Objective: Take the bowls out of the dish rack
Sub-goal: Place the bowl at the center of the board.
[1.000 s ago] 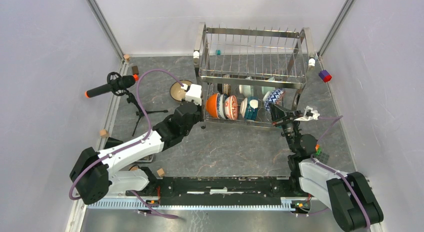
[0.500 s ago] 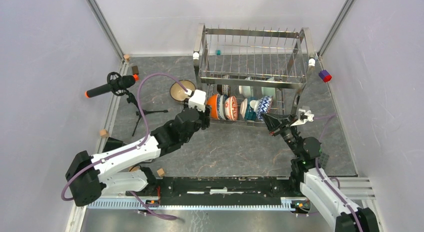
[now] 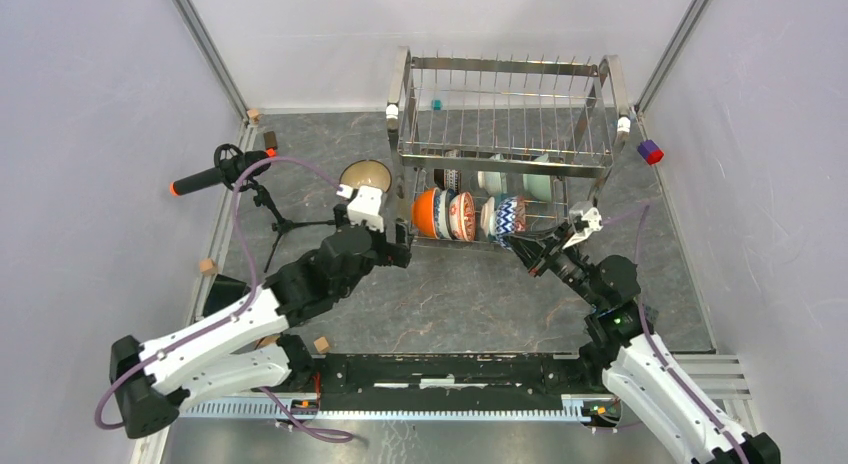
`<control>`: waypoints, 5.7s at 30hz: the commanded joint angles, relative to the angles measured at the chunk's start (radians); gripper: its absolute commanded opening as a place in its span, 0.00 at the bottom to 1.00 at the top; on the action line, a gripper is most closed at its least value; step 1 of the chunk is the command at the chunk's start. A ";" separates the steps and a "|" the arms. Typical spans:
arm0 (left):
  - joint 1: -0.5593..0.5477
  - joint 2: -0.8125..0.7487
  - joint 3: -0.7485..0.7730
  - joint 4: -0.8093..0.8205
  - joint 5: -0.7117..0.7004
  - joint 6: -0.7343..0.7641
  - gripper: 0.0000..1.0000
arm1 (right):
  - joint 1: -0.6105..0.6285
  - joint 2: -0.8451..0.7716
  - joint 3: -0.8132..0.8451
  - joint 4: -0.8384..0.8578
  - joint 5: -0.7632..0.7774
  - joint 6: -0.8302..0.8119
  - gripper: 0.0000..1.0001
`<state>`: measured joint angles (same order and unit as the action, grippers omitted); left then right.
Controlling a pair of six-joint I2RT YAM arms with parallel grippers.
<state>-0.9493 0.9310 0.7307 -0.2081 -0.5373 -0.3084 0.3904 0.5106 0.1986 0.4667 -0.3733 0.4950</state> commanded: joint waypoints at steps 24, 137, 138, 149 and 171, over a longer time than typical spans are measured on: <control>-0.003 -0.492 -0.036 -0.289 0.149 -0.569 1.00 | 0.756 0.228 0.498 -0.626 0.457 -0.569 0.00; -0.388 -0.059 0.001 -0.620 -0.203 -0.861 0.02 | 0.902 0.398 0.392 -0.407 0.804 -0.007 0.70; -0.388 -0.052 0.002 -0.620 -0.198 -0.867 0.02 | 0.902 0.423 0.396 -0.399 0.794 0.005 0.70; -0.388 0.007 0.034 -0.609 -0.151 -0.912 0.02 | 0.894 0.625 0.472 -0.435 0.736 0.032 0.62; -0.389 -0.077 -0.008 -0.592 -0.206 -0.849 0.02 | 0.866 0.328 0.377 -0.665 1.138 -0.157 0.67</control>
<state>-1.3331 0.9024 0.7151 -0.8410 -0.6647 -1.1652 1.2606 0.9680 0.6231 -0.1165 0.5537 0.4244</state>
